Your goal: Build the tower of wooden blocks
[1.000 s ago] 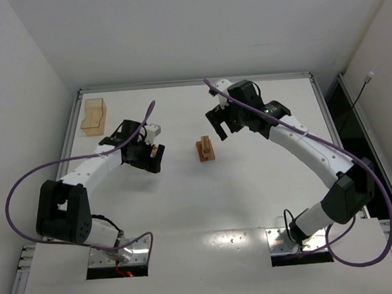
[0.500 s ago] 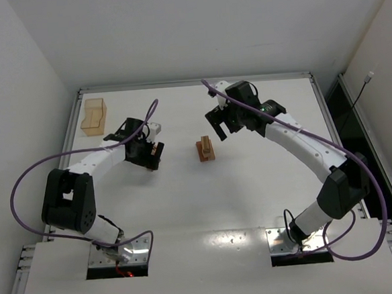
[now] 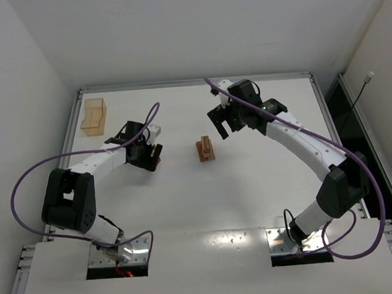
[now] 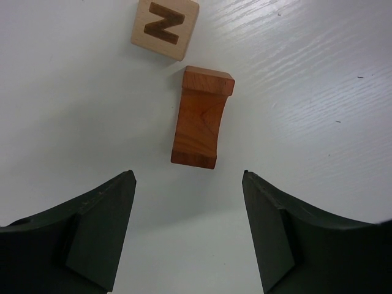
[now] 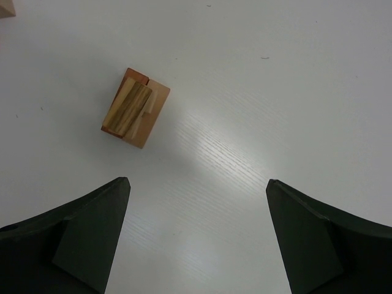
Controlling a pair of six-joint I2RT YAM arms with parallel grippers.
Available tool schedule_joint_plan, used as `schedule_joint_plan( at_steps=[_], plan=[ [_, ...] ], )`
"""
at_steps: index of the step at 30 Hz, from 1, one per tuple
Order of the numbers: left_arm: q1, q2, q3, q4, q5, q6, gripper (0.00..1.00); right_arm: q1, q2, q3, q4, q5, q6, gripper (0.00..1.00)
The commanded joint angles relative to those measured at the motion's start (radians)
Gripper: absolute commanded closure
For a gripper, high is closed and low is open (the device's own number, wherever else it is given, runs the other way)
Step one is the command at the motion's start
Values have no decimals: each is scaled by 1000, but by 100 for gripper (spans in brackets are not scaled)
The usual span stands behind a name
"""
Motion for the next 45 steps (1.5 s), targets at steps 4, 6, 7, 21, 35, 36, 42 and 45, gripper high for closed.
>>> schedule_joint_plan(
  at_steps=[4, 6, 7, 21, 35, 36, 42, 45],
  plan=[
    [-7, 1, -3, 43, 19, 16, 35, -17, 19, 15, 43, -12, 12, 9],
    [-7, 10, -3, 43, 19, 25, 38, -17, 20, 15, 43, -23, 12, 9],
    [-7, 10, -3, 43, 19, 25, 38, -17, 20, 15, 43, -23, 22, 9],
    [-7, 60, 26, 72, 30, 25, 43, -44, 38, 33, 33, -52, 31, 9],
    [-7, 116, 44, 103, 39, 16, 49, -73, 56, 33, 24, -80, 40, 9],
    [-7, 125, 45, 103, 39, 7, 50, -73, 56, 33, 24, -80, 40, 9],
    [-7, 134, 54, 112, 48, 7, 58, -83, 56, 24, 24, -89, 40, 9],
    [-7, 143, 54, 112, 48, -3, 66, -83, 56, 24, 24, -89, 40, 9]
  ],
)
